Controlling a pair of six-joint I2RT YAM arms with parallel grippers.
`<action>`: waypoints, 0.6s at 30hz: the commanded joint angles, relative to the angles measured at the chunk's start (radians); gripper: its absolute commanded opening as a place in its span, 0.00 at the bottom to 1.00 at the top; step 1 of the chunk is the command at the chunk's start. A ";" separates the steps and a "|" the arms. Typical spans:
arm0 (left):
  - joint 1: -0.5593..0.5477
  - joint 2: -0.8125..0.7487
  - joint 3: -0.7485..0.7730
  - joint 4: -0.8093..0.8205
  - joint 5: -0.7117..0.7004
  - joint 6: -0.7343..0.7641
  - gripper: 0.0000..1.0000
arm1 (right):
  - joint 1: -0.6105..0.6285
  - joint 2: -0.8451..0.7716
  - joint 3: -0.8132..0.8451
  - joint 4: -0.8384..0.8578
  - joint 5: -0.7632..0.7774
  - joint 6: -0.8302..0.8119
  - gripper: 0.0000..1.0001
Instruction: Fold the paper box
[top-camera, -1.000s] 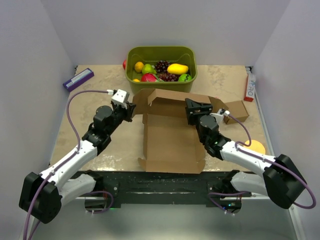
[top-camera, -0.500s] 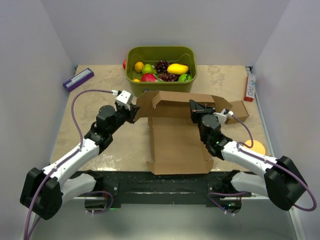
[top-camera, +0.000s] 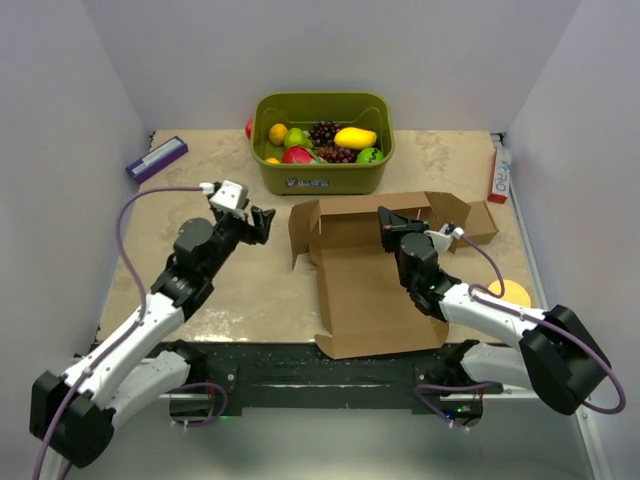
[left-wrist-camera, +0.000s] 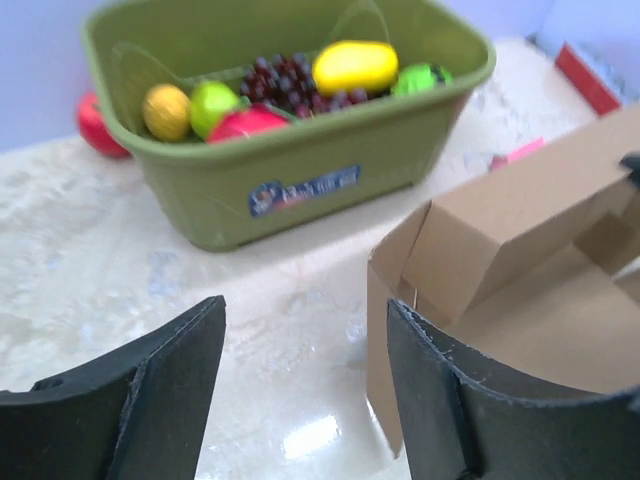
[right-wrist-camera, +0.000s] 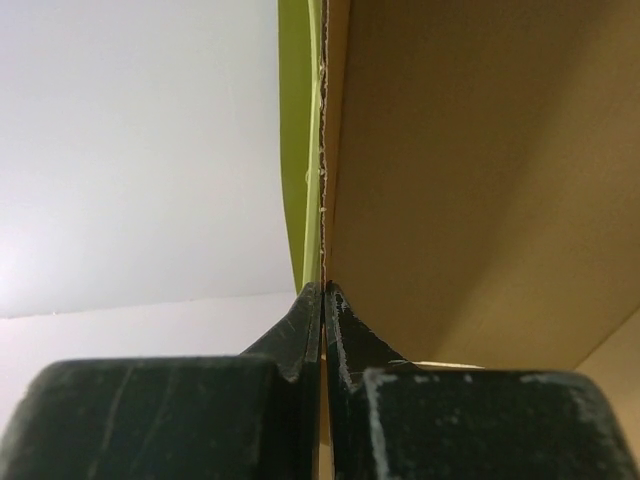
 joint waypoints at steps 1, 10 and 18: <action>-0.016 -0.159 0.010 0.007 -0.028 -0.088 0.69 | 0.000 -0.027 -0.002 0.016 0.033 -0.013 0.00; -0.283 -0.093 -0.105 0.120 -0.011 -0.259 0.58 | 0.000 -0.089 -0.002 -0.030 0.041 -0.041 0.00; -0.532 0.212 -0.106 0.346 -0.019 -0.213 0.45 | -0.001 -0.133 -0.020 -0.061 0.044 -0.038 0.00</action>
